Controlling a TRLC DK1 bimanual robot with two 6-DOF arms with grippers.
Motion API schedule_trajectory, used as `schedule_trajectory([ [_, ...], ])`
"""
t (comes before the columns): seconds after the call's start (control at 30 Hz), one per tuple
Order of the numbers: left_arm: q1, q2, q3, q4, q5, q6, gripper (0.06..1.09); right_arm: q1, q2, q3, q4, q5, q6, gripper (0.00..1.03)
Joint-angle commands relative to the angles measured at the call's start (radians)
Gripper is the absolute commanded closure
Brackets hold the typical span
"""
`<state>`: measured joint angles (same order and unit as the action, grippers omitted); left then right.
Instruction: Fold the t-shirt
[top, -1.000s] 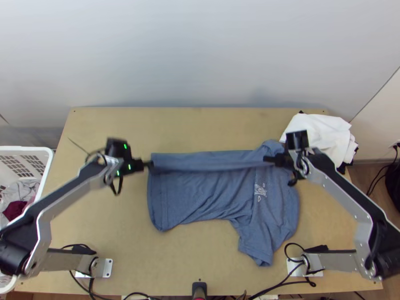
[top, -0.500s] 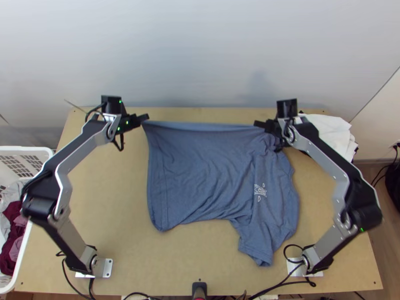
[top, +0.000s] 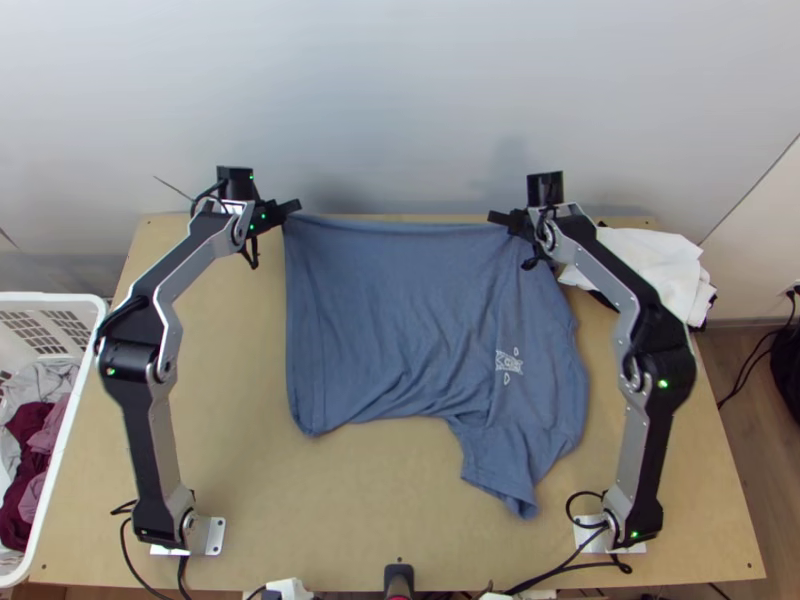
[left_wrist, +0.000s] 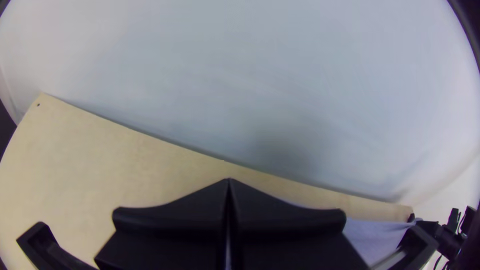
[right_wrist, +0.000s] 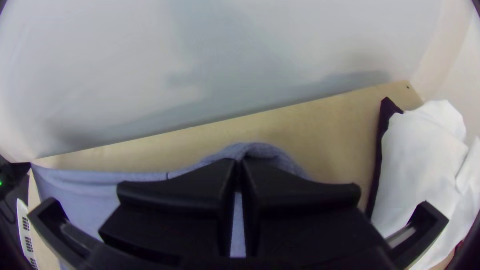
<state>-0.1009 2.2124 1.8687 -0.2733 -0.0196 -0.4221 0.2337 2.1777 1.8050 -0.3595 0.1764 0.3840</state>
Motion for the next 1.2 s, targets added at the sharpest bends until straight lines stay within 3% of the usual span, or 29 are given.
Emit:
schedule_trajectory([
  [0.0,0.015,0.122,0.149,-0.024,-0.006,-0.007,1.05,0.007,0.134,0.129,-0.004,0.009,0.013,1.0],
  [0.03,0.015,0.127,0.158,-0.033,-0.008,-0.02,1.05,0.007,0.14,0.137,-0.007,0.011,0.016,0.99],
  [0.07,0.015,0.127,0.159,-0.04,-0.006,-0.029,1.03,0.009,0.145,0.145,-0.012,0.014,0.016,0.92],
  [0.1,0.013,0.125,0.159,-0.05,-0.005,-0.033,0.94,0.009,0.146,0.146,-0.018,0.023,0.019,0.78],
  [0.2,0.007,0.112,0.159,-0.106,0.021,-0.033,0.5,0.01,0.139,0.146,-0.064,0.038,0.092,0.44],
  [0.23,0.004,0.102,0.159,-0.13,0.024,-0.035,0.43,0.01,0.131,0.145,-0.081,0.038,0.121,0.35],
  [0.37,-0.006,0.038,0.158,-0.228,0.032,-0.058,0.34,0.023,0.083,0.149,-0.171,0.037,0.168,0.07],
  [0.5,-0.025,-0.086,0.13,-0.412,0.124,-0.066,0.33,0.041,-0.013,0.146,-0.268,0.037,0.162,0.05],
  [0.6,-0.049,-0.255,-0.019,-0.466,0.214,-0.055,0.13,0.038,-0.104,0.129,-0.326,0.038,0.156,0.04],
  [0.7,-0.083,-0.445,-0.223,-0.472,0.228,-0.023,0.12,0.016,-0.216,0.07,-0.341,0.037,0.158,0.04],
  [0.9,-0.137,-0.729,-0.56,-0.468,0.207,0.019,0.12,-0.013,-0.417,-0.127,-0.341,0.018,0.156,0.04],
  [1.17,-0.316,-0.951,-0.832,-0.471,0.069,0.009,0.12,-0.002,-0.708,-0.392,-0.329,0.017,0.181,0.04],
])
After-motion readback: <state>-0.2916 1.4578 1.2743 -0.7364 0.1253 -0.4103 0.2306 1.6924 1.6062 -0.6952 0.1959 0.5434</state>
